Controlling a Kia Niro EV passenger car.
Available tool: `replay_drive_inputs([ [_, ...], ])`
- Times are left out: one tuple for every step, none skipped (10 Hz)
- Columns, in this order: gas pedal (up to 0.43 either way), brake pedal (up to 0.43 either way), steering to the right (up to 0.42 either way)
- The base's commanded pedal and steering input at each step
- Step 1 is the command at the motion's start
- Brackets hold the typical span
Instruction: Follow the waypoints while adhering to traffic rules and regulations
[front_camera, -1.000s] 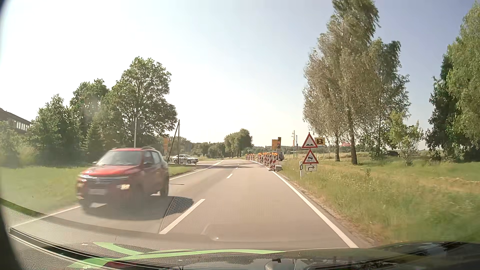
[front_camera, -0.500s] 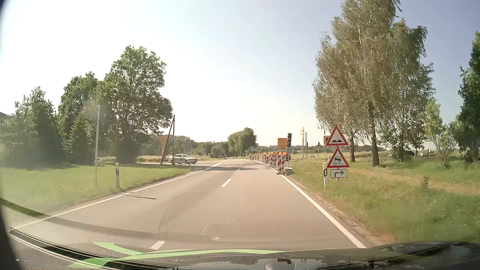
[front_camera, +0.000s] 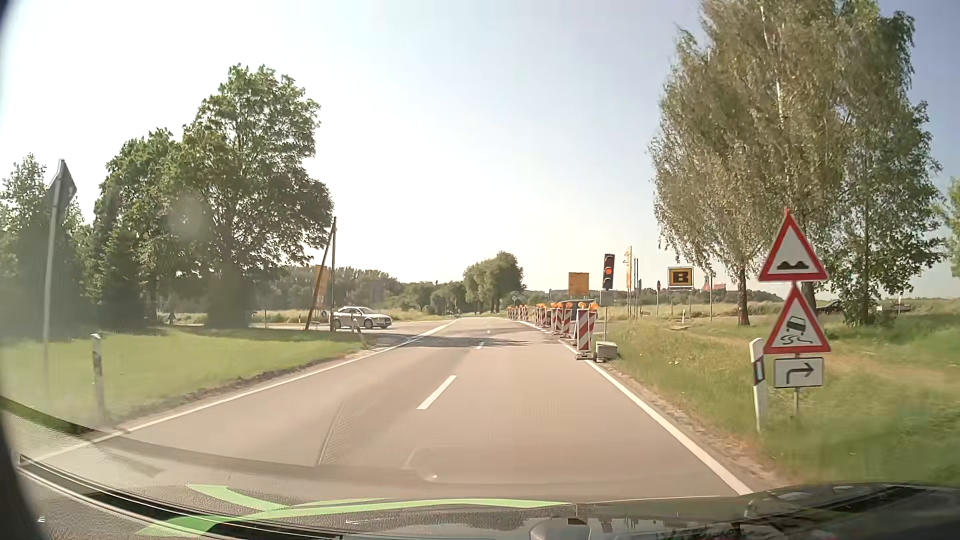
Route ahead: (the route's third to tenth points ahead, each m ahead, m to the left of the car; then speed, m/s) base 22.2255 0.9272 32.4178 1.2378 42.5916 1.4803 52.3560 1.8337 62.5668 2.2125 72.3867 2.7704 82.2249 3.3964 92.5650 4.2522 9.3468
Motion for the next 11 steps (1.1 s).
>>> replay_drive_inputs([
  [0.189,0.0,-0.016],
  [0.189,0.0,-0.016],
  [0.189,0.0,-0.015],
  [0.189,0.0,-0.012],
  [0.189,0.0,-0.011],
  [0.189,0.0,-0.01],
  [0.189,0.0,-0.009],
  [0.189,0.0,-0.008],
  [0.189,0.0,-0.008],
  [0.189,0.0,-0.006],
  [0.189,0.0,-0.004],
])
